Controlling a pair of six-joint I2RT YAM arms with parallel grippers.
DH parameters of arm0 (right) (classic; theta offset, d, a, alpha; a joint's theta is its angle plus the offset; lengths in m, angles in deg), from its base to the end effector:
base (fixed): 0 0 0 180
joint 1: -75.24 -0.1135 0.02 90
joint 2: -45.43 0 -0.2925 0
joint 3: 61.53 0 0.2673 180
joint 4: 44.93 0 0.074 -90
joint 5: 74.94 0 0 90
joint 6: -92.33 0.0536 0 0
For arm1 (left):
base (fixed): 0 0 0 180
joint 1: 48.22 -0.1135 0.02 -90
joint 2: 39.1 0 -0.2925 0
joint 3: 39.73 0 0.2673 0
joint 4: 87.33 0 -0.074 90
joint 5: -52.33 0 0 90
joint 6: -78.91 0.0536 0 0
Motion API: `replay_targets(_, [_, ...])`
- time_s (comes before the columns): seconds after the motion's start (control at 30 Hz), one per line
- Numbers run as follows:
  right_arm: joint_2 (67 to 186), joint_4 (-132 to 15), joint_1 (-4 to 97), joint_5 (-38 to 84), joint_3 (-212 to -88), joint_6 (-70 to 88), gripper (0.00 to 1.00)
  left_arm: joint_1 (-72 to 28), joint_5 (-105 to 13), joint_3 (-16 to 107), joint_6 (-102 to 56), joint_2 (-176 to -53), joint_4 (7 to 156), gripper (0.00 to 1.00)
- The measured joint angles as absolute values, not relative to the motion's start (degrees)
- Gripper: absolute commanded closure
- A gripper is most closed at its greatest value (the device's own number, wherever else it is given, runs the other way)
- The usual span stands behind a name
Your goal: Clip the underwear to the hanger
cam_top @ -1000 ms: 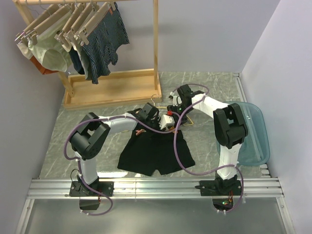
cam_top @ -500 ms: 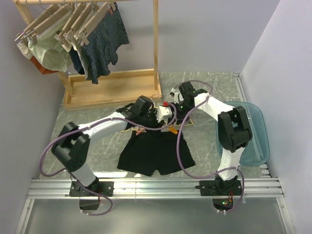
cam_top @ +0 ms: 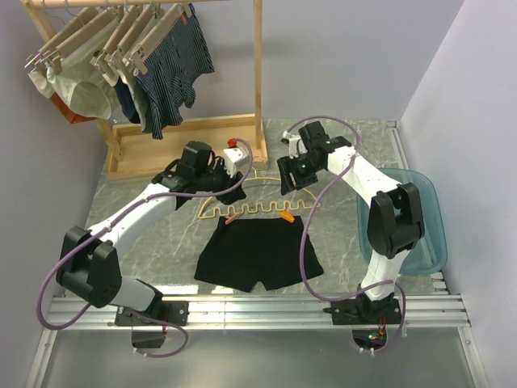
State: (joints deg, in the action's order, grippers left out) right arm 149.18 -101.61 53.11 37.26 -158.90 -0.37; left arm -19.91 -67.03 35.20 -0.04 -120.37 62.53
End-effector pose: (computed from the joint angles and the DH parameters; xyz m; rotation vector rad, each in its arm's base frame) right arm 0.3733 0.1737 0.2577 -0.6983 2.5870 0.6258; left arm 0.2854 -0.1836 0.3013 1.0092 1.9633 -0.7324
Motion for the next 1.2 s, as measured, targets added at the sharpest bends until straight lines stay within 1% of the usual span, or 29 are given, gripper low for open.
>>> replay_targets(0.13, [149.81, -103.79, 53.11, 36.04, -160.37, -0.83, 0.33, -19.36, -68.08, 33.71, 0.73, -120.48, 62.38, 0.52])
replay_targets(0.27, [149.88, -106.96, 53.0, 34.92, -159.89, -1.11, 0.34, -15.14, -68.69, 32.31, 2.02, -122.28, 62.88, 0.55])
replay_targets(0.43, [153.09, -110.63, 51.47, 34.31, -161.11, -2.23, 0.36, -11.51, -72.8, 30.15, 2.78, -126.32, 66.11, 0.56])
replay_targets(0.7, [162.64, -115.55, 46.67, 33.54, -166.97, -3.82, 0.36, -11.43, -75.6, 27.7, 1.27, -129.9, 72.15, 0.56])
replay_targets(0.87, [166.49, -117.54, 46.27, 33.85, -169.68, -3.95, 0.36, -11.43, -75.55, 27.42, -0.43, -131.37, 74.62, 0.56])
replay_targets(1.2, [168.7, -119.94, 46.29, 34.81, -171.06, -3.73, 0.42, -11.43, -72.98, 27.75, -2.92, -136.15, 76.13, 0.58])
